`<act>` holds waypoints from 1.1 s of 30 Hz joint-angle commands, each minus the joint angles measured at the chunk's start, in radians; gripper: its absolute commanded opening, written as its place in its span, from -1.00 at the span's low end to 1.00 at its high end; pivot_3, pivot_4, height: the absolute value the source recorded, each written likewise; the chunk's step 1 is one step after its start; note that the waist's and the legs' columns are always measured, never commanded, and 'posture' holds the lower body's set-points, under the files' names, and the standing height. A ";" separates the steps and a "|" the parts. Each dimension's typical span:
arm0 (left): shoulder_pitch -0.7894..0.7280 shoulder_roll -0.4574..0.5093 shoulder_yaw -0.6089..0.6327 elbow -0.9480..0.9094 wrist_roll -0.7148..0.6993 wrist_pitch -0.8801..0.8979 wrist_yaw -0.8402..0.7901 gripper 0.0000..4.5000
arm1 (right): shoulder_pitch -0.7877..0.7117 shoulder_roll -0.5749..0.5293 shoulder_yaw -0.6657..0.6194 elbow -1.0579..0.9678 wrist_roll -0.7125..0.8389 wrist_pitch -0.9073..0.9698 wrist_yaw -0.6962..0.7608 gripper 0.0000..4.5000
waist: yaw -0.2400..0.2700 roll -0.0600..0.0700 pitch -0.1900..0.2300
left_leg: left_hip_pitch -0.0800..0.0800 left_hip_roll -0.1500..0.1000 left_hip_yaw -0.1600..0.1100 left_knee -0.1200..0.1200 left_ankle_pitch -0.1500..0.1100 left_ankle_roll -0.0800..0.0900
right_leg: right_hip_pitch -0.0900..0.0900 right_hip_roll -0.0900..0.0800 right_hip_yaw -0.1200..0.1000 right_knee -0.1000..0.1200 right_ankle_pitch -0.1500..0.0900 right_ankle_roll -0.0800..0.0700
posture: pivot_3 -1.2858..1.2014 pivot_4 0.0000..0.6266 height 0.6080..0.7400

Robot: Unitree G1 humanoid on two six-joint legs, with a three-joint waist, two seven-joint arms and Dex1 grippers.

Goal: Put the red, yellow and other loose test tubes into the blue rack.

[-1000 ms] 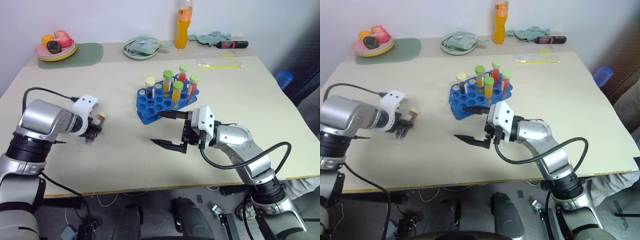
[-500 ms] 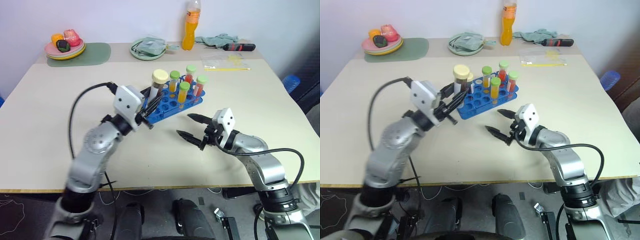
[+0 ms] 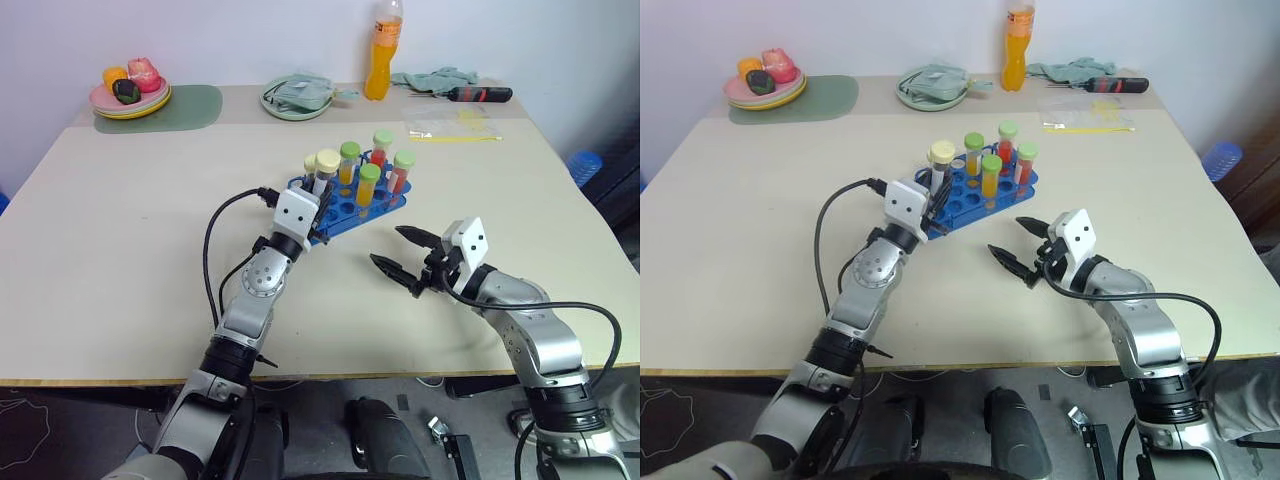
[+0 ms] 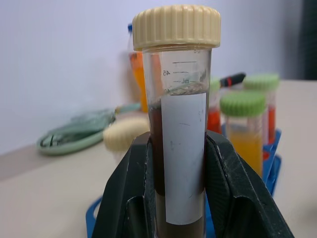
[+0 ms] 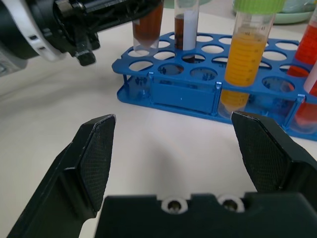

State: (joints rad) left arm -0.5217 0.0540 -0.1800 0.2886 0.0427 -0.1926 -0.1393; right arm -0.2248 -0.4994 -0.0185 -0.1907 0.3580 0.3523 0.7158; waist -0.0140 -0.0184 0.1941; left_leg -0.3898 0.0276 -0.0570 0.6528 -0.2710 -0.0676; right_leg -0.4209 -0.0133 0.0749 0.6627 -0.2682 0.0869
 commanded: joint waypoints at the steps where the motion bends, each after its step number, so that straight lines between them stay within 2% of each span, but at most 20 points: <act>1: -0.032 -0.029 0.008 0.024 -0.022 -0.046 -0.029 -0.65 | 0.004 0.002 -0.027 -0.044 0.009 -0.021 -0.010 0.84 | 0.000 0.000 0.000 | 0.000 0.000 0.000 0.000 0.000 0.000 | 0.000 0.000 0.000 0.000 0.000 0.000 | 0.03 -0.52 1.00; 13: -0.098 -0.072 0.019 0.194 -0.005 -0.130 -0.051 -0.65 | 0.011 0.010 -0.014 -0.047 0.006 -0.029 -0.025 0.84 | 0.000 0.000 0.000 | 0.000 0.000 0.000 0.000 0.000 0.000 | 0.000 0.000 0.000 0.000 0.000 0.000 | 0.03 -0.52 1.00; 27: -0.106 -0.092 0.046 0.271 -0.017 -0.163 -0.059 -0.65 | 0.015 0.016 -0.001 -0.059 0.001 -0.030 -0.035 0.84 | 0.000 0.000 0.000 | 0.000 0.000 0.000 0.000 0.000 0.000 | 0.000 0.000 0.000 0.000 0.000 0.000 | 0.03 -0.52 1.00; 30: -0.100 -0.096 0.052 0.278 -0.051 -0.159 -0.103 -0.65 | 0.014 0.017 0.002 -0.059 -0.002 -0.032 -0.034 0.84 | 0.000 0.000 0.000 | 0.000 0.000 0.000 0.000 0.000 0.000 | 0.000 0.000 0.000 0.000 0.000 0.000 | 0.03 -0.52 1.00; 31: -0.099 -0.099 0.055 0.276 -0.057 -0.156 -0.107 -0.30 | 0.014 0.017 0.003 -0.059 -0.001 -0.032 -0.034 0.84 | 0.000 0.000 0.000 | 0.000 0.000 0.000 0.000 0.000 0.000 | 0.000 0.000 0.000 0.000 0.000 0.000 | 0.03 -0.52 1.00; 33: -0.095 -0.100 0.061 0.264 -0.060 -0.169 -0.108 -0.03 | 0.012 0.018 0.003 -0.061 0.001 -0.031 -0.034 0.84 | 0.000 0.000 0.000 | 0.000 0.000 0.000 0.000 0.000 0.000 | 0.000 0.000 0.000 0.000 0.000 0.000 | 0.03 -0.52 1.00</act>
State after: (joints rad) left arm -0.6159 -0.0353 -0.1294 0.5783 -0.0015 -0.3351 -0.2417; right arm -0.2099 -0.4876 -0.0081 -0.2007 0.3554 0.3408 0.6825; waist -0.0140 -0.0184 0.1941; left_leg -0.3897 0.0276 -0.0573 0.6528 -0.2710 -0.0677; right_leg -0.4208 -0.0130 0.0746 0.6628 -0.2682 0.0870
